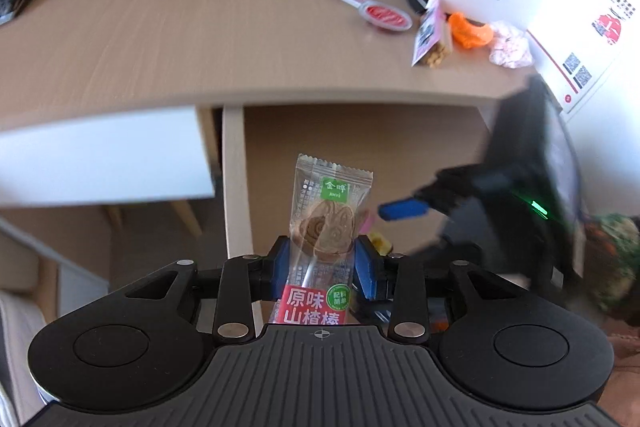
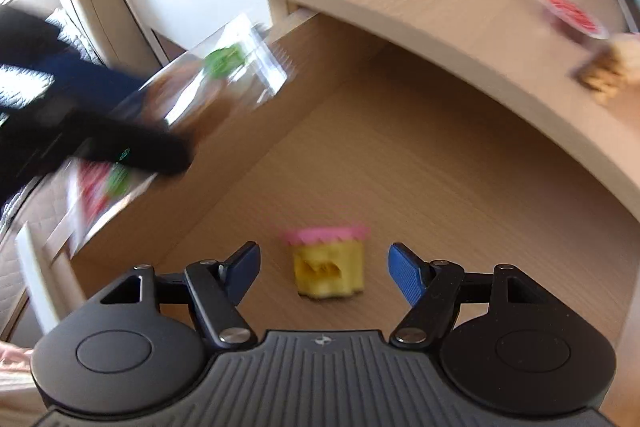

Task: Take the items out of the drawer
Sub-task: 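Carry the packet up to the desktop with the left tool while the right tool grasps the yellow cupcake toy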

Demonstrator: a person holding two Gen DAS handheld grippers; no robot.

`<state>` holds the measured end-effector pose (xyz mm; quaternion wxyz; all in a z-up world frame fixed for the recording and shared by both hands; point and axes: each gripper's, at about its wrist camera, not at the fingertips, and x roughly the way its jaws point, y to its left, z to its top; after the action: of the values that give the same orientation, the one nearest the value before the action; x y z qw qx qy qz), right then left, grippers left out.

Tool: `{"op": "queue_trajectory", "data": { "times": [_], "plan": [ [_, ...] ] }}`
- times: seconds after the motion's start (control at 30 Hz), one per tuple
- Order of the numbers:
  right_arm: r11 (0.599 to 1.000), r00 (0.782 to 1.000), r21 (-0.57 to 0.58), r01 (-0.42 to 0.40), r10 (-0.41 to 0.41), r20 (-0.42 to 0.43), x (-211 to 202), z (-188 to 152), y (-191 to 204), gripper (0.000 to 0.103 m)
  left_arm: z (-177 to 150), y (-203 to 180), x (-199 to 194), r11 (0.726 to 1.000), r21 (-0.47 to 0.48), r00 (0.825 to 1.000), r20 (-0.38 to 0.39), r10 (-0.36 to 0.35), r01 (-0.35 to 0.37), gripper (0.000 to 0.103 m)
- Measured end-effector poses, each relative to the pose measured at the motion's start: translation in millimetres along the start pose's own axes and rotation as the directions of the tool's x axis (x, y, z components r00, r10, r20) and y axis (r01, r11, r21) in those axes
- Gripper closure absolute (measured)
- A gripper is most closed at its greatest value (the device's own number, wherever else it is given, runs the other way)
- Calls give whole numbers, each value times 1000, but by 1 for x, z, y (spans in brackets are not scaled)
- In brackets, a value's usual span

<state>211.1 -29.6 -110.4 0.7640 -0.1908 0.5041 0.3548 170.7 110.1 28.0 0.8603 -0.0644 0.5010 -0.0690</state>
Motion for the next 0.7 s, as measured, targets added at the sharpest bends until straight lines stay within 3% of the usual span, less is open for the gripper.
{"op": "queue_trajectory", "data": {
  "times": [0.1,0.17,0.27,0.5,0.6,0.7],
  "plan": [
    [1000,998,19,-4,5,-55,20,11,-2,37,-3,6,2,1000,-19,1000,-7,3,-3,64],
    [1000,997,29,8,-6,-79,28,14,-6,51,-5,4,0,1000,-17,1000,-5,3,-3,64],
    [998,997,57,19,-15,-78,24,14,-15,52,-6,4,2,1000,-3,1000,-14,-3,3,64],
    [980,996,200,20,-37,83,-55,-8,-46,52,-3,-16,8,994,47,995,-26,-94,95,64],
    [956,979,289,59,-111,169,-100,-21,-65,52,19,-26,3,988,66,990,37,-139,136,64],
    [920,946,372,121,-220,238,-141,-38,-81,52,49,-35,-3,987,76,981,118,-151,143,64]
  ]
}}
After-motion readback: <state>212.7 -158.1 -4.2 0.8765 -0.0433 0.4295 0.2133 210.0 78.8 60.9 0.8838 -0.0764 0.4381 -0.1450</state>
